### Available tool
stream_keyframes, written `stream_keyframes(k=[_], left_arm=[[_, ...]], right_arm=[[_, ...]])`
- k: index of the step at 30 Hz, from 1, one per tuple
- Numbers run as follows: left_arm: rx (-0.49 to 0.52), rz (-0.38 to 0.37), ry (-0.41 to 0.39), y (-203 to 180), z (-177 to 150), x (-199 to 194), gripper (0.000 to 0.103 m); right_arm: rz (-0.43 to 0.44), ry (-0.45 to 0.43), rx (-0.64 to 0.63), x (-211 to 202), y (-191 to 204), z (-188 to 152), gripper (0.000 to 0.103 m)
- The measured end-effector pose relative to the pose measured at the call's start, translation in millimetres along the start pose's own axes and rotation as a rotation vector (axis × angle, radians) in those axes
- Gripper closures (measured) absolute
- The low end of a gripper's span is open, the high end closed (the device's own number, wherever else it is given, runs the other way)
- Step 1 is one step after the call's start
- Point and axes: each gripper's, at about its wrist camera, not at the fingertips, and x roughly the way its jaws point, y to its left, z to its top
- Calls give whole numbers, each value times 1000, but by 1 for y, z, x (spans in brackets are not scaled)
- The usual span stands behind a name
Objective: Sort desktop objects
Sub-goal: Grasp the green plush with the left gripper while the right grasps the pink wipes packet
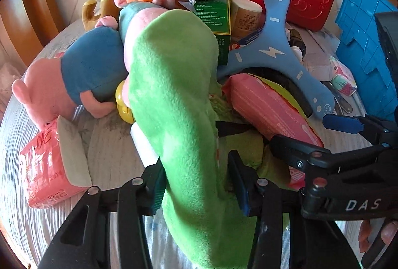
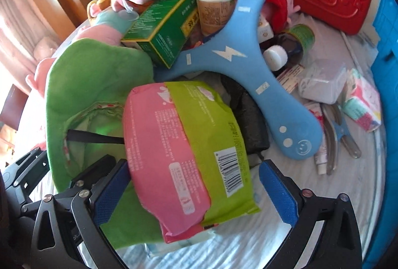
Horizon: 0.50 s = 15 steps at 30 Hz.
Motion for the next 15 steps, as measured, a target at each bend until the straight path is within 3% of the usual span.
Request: stream_keyframes(k=[4,5,6,8,11,12,13,15], left_arm=[[13,8,-12,0,-3,-2,58],[15,8,-15,0,-4,-3,61],[14,-4,-17,0,-3,-3,71],[1,-27,-13,2,-4,-5,75],[-9,-46,-27,2,-6,-11,86],[-14,-44,-36,3,-5,-15,88],[-18,-46,-48,2,-4,-19,88],[-23,-44,-74,1,-1,-30,89]], right_arm=[[-4,35,16,17,-4,2,0],[-1,45,21,21,-4,2,0],[6,54,25,25,-5,3,0],[29,65,43,28,-7,2,8],[16,23,12,12,0,-2,28],[-2,10,-12,5,4,-4,43],[-30,-8,-41,-3,8,-6,51],[-41,-15,-61,-12,9,-9,59]])
